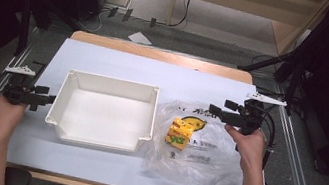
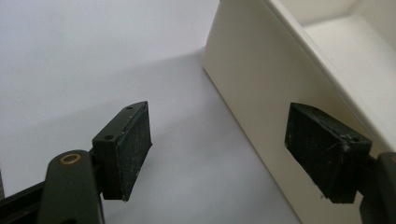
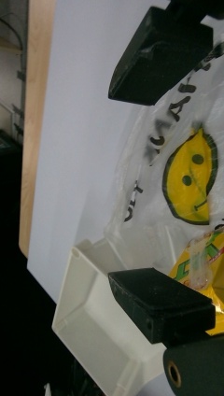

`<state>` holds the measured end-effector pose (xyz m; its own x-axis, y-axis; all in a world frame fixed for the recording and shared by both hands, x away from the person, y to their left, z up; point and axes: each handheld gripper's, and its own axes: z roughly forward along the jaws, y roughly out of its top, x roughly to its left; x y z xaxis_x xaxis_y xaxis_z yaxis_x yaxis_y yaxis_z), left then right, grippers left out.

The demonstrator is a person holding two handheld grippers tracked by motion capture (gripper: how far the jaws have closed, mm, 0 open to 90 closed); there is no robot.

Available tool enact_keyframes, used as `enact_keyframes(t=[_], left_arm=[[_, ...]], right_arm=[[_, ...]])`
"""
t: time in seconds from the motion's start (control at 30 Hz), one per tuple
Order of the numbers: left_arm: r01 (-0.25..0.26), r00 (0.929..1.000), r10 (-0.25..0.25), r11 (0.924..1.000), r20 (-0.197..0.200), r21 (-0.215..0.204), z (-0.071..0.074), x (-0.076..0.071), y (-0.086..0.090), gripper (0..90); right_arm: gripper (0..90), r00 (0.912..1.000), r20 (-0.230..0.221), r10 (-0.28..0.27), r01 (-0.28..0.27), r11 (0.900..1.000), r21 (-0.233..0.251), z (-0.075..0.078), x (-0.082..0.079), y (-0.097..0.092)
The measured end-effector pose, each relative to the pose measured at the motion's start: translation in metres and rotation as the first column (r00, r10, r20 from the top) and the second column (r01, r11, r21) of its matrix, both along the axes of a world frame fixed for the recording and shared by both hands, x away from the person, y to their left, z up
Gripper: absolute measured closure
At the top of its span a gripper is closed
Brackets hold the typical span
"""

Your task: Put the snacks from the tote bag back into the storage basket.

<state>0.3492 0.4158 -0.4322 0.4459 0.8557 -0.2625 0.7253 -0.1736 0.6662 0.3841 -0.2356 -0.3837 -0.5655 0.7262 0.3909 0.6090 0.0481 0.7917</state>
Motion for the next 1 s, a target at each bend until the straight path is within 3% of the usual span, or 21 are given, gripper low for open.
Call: enact_keyframes(t=[0.13,0.37,0.5,0.77,1.0], left_arm=[[0.001,1.0000,-0.001,1.0000,0.000,-0.002,0.000,0.000,0.001,23.9],[0.001,1.0000,-0.001,1.0000,0.002,0.000,0.000,0.000,0.000,23.9],[-0.001,1.0000,0.001,1.0000,0.002,0.001,0.001,0.000,0.001,23.9],[0.000,1.0000,0.000,1.0000,-0.001,0.004,0.000,0.001,0.000,23.9],[0.000,1.0000,0.000,1.0000,-0.004,0.008,0.000,0.001,0.000,23.9]], right_arm=[[14.1,0.9983,-0.053,-0.025,0.023,0.9994,-0.027,-0.005,0.004,0.000],[15.2,0.9982,-0.054,-0.023,0.022,0.9996,-0.020,-0.005,0.004,-0.006],[22.9,0.9981,-0.054,-0.031,0.030,0.9994,-0.016,-0.006,0.003,-0.011],[32.0,0.9973,-0.047,-0.056,0.051,0.9926,-0.111,-0.010,0.003,-0.015],[40.0,0.9998,-0.009,-0.015,0.013,0.9818,-0.190,-0.008,0.000,-0.010]])
